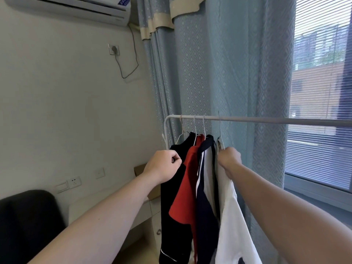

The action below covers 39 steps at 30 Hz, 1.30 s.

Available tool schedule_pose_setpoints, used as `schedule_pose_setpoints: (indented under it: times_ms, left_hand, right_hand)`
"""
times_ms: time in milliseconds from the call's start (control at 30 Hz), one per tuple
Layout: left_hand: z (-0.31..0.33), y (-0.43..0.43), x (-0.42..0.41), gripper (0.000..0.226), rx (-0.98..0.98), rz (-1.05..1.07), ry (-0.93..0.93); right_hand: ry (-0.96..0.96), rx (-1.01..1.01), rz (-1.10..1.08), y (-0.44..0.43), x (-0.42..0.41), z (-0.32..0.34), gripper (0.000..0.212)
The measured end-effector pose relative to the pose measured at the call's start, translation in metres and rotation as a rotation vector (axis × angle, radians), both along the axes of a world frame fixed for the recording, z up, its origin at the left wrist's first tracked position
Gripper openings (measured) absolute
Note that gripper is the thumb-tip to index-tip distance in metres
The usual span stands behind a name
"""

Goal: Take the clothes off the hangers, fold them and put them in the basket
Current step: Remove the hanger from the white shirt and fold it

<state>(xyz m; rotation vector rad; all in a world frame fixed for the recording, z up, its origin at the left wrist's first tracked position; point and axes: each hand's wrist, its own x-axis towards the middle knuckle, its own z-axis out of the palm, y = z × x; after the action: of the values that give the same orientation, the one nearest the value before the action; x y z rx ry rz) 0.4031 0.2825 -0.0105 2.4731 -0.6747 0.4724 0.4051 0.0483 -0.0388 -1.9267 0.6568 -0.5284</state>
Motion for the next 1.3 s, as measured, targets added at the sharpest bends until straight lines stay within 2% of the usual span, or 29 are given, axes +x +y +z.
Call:
schedule_pose_setpoints:
  times_ms: [167,267,400,533,633,700,867,967,1100,1300]
  left_hand:
    - [0.001,-0.027,0.000,0.014,0.001,-0.047,0.005]
    - [-0.001,-0.048,-0.005,0.015,0.036,-0.088,0.006]
    - [-0.004,-0.076,-0.013,0.017,0.117,-0.159,-0.012]
    - [-0.003,-0.105,-0.020,0.016,0.149,-0.211,-0.035]
    - [-0.008,-0.124,-0.023,0.014,0.127,-0.222,0.015]
    - [-0.018,-0.136,-0.023,0.019,0.122,-0.226,0.026]
    - [-0.048,-0.151,-0.033,0.062,0.136,-0.267,0.176]
    - [-0.068,-0.152,-0.041,0.054,0.089,-0.384,0.284]
    - [-0.084,-0.149,-0.051,0.039,-0.026,-0.482,0.232]
    - [-0.085,-0.154,-0.069,0.033,-0.126,-0.558,0.148]
  right_hand:
    - [0.045,-0.166,0.060,0.002,-0.032,0.034,0.033]
    - [0.145,-0.349,0.078,0.003,-0.060,0.044,0.017]
    - [0.257,-0.657,-0.008,-0.006,-0.103,0.042,0.009]
    - [0.379,-0.910,-0.132,-0.020,-0.140,0.036,0.015]
    - [0.396,-0.967,-0.245,-0.035,-0.160,0.032,0.022]
    - [0.391,-1.004,-0.301,-0.046,-0.176,0.032,0.020]
    - [0.445,-1.104,-0.394,-0.073,-0.214,0.035,0.015]
    - [0.463,-1.052,-0.476,-0.091,-0.235,0.033,0.014]
    - [0.449,-0.985,-0.521,-0.106,-0.248,0.021,0.012]
    - [0.493,-1.084,-0.361,-0.108,-0.247,-0.002,0.020]
